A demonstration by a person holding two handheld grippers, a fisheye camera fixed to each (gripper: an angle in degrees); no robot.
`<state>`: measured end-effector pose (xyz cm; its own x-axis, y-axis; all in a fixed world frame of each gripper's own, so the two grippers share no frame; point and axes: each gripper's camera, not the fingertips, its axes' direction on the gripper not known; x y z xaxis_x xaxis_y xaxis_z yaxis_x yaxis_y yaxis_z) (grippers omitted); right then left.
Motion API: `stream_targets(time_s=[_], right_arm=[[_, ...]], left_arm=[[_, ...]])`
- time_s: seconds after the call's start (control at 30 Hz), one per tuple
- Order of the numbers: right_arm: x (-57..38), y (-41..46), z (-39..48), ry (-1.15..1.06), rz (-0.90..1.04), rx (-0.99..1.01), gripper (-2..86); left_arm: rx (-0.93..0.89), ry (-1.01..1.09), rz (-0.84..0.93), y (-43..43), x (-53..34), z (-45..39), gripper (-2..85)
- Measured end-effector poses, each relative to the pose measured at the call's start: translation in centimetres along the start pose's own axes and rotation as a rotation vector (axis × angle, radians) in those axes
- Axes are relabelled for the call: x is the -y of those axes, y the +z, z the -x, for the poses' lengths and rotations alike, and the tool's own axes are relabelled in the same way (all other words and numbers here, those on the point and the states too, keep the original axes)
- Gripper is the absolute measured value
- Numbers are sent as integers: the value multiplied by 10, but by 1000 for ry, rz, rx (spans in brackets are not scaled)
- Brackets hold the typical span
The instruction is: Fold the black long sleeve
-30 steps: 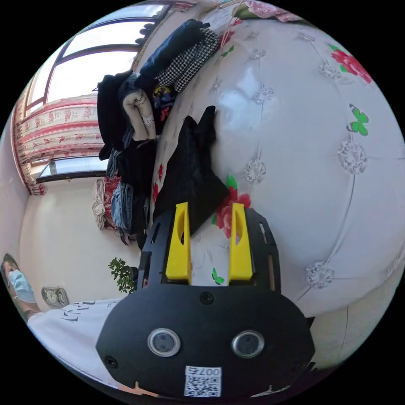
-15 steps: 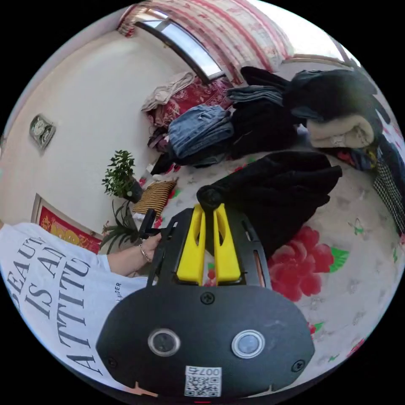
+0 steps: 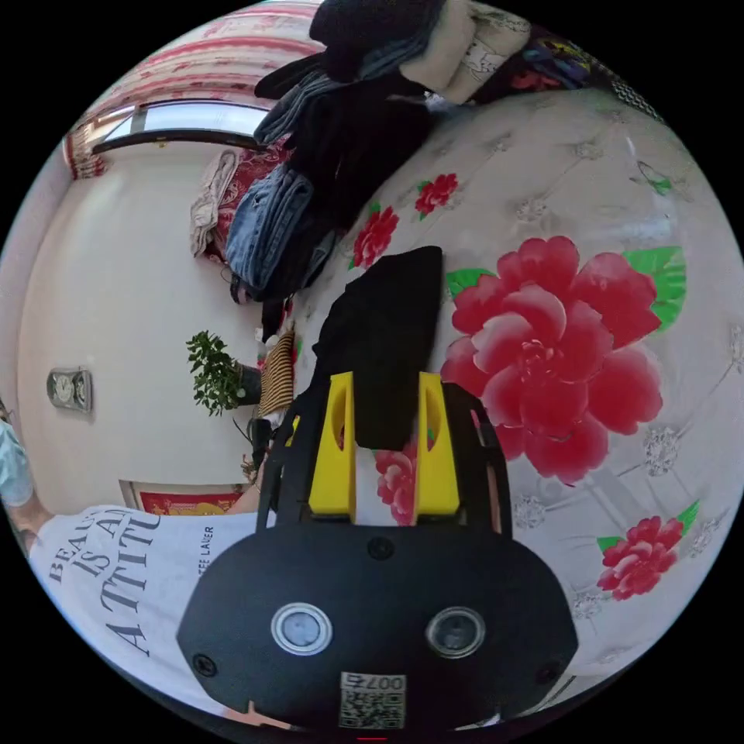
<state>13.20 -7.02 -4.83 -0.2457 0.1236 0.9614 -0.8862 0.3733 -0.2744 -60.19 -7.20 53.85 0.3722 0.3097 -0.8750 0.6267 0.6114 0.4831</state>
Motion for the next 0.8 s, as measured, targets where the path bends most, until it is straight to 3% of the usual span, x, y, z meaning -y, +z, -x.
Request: stream_targets(time_s=[0.3,0.47,0.63,0.8], right_arm=[[15,62,-25,63,164,129,98],[30,51,-22,-4,247,171,85],[10,-39,-12,-89,101,259,74],[-26,-149,-42,-36,-112,347,69]], left_arm=[[-85,32,-7,45,12,19,147],[-59,77,74,110,44,3,67],[-79,228,176,163,36,-69,59],[-158,331,320,264,36,-155,59]])
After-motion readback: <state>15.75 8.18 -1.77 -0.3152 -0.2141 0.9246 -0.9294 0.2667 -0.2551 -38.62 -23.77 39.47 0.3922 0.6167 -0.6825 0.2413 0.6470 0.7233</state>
